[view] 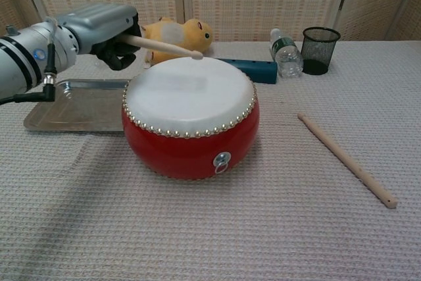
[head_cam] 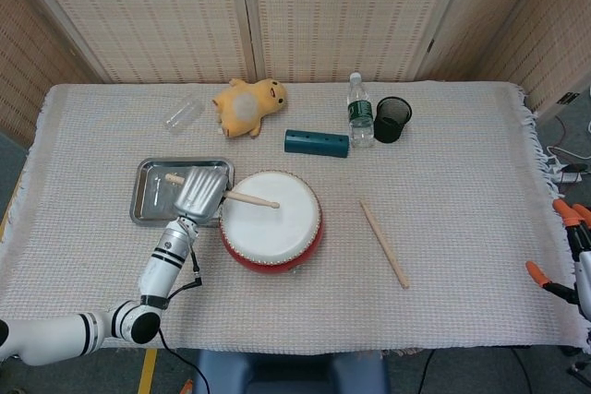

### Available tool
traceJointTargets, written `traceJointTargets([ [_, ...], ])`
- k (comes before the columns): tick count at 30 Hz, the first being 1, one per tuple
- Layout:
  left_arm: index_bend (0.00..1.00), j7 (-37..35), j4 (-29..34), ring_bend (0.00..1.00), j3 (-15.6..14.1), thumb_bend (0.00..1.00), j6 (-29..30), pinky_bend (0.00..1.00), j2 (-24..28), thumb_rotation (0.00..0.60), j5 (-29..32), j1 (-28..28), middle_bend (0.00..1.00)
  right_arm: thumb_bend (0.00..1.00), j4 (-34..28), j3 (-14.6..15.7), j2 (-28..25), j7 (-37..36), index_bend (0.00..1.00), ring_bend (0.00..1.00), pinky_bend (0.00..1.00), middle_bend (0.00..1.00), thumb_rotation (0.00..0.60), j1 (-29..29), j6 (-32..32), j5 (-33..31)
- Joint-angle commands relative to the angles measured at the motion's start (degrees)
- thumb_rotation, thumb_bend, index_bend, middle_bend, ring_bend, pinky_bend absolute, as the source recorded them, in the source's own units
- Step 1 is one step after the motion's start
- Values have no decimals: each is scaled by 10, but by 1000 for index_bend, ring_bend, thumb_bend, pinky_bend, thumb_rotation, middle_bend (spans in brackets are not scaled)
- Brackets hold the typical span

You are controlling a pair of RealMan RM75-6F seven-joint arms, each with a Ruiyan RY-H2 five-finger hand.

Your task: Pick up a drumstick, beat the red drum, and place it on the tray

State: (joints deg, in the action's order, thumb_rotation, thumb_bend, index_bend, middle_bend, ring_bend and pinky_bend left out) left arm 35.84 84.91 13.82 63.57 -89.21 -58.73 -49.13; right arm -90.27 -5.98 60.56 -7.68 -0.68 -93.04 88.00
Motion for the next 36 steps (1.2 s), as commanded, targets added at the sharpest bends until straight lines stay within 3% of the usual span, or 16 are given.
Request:
traceJointTargets([
  [1, 1000, 83, -27, 1000, -38, 865, -10, 1000, -5, 600, -23, -10, 1000, 194, -1, 0, 0, 0, 0, 6, 59, 142, 600, 0, -1, 0],
  [6, 1000, -33, 34, 1000, 18, 859, -7, 1000, 9, 600, 13, 10, 1000, 194, -1, 0, 0, 1, 0, 6, 59, 142, 600, 0, -1, 0],
  [8, 1000, -55, 47, 1000, 27, 859, -6, 1000, 19, 600, 10, 13, 1000, 194, -1, 0, 0, 1, 0, 5, 59, 142, 600, 0, -1, 0],
  [12, 1000, -50, 47, 1000, 17, 859, -12, 1000, 29, 600, 1, 11, 1000, 194, -1, 0, 1, 1, 0, 5, 59, 142, 600, 0, 0, 0],
  [16, 1000, -81, 59, 1000, 14, 859, -60, 1000, 30, 600, 49, 11, 1000, 194, 1, 0, 2, 0, 0, 5, 59, 142, 600, 0, 2, -2],
  [23, 1000, 33, -12, 1000, -37, 859, -14, 1000, 4, 600, -6, -5, 1000, 194, -1, -1, 0, 2, 0, 5, 59, 142, 600, -1, 2, -1],
  [25, 1000, 13, -4, 1000, -28, 859, -3, 1000, -3, 600, -5, 1, 1000, 194, -1, -1, 0, 2, 0, 6, 59, 142, 600, -1, 3, -2],
  [30, 1000, -123, 50, 1000, 22, 859, -5, 1000, 8, 600, 11, 24, 1000, 194, 0, 0, 1, 1, 0, 5, 59, 142, 600, -2, 4, -1],
  [36, 1000, -176, 53, 1000, 27, 859, -2, 1000, 11, 600, -9, 35, 1000, 194, 1, 0, 1, -1, 0, 6, 59, 142, 600, -1, 4, -2],
])
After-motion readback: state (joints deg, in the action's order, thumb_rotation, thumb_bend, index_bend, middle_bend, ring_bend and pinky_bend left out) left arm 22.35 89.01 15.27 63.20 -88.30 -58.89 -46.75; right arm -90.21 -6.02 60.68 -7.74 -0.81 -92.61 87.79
